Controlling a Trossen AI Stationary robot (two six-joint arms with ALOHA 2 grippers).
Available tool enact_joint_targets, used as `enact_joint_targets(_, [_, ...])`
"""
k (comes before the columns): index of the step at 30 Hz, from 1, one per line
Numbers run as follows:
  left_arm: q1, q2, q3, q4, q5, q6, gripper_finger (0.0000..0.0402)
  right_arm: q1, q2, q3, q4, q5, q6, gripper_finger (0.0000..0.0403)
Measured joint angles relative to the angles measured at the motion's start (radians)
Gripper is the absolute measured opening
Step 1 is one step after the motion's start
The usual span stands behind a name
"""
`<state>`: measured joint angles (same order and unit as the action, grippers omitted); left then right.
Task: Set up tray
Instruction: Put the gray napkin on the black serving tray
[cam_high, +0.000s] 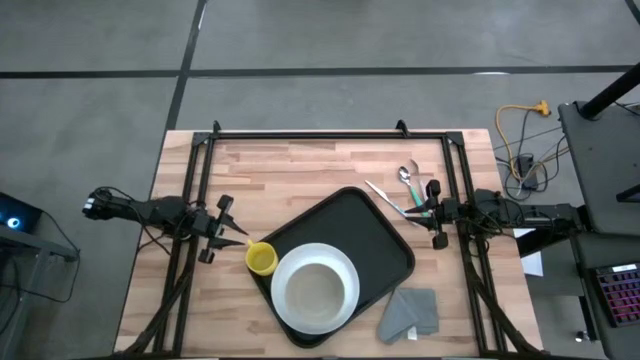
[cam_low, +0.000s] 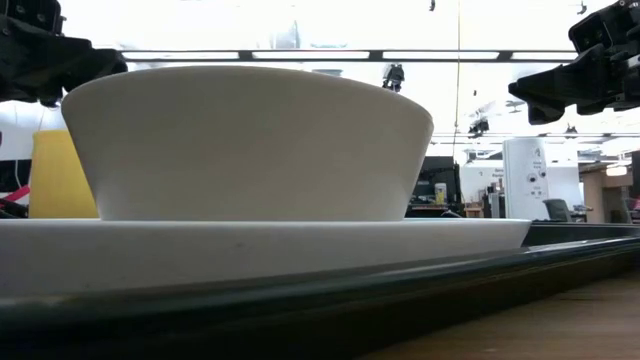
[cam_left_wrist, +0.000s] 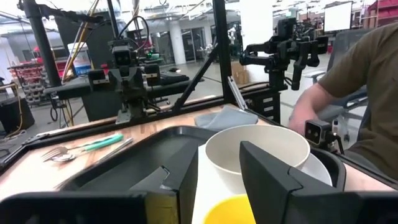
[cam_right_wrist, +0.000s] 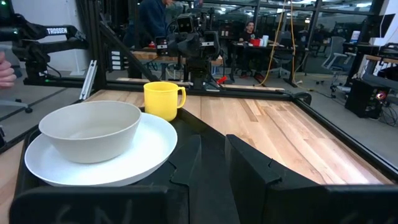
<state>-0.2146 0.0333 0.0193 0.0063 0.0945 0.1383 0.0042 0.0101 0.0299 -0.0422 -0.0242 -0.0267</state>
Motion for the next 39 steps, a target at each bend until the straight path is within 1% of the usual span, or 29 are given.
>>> enact_joint_targets(16, [0.0, 0.001, 0.0, -0.001, 0.002, -0.019, 0.0104, 0.0, 0.0, 0.0, 0.0, 0.0, 0.003, 0.0068])
enact_joint_targets(20, [0.0, 0.001, 0.0, -0.002, 0.002, -0.019, 0.0104, 0.0, -0.001, 0.0, 0.031, 0.0, 0.151, 0.0068])
enact_joint_targets(24, [0.0, 0.001, 0.0, -0.002, 0.002, -0.02, 0.0104, 0.0, -0.001, 0.0, 0.084, 0.0, 0.101, 0.0068])
enact_joint_targets(30, [0.0, 0.001, 0.0, -0.002, 0.003, -0.02, 0.0104, 0.0, 0.001, 0.0, 0.083, 0.0, -0.004, 0.0068])
enact_joint_targets(39, [0.0, 0.001, 0.0, -0.002, 0.003, -0.02, 0.0104, 0.0, 0.002, 0.0, 0.083, 0.0, 0.005, 0.0068])
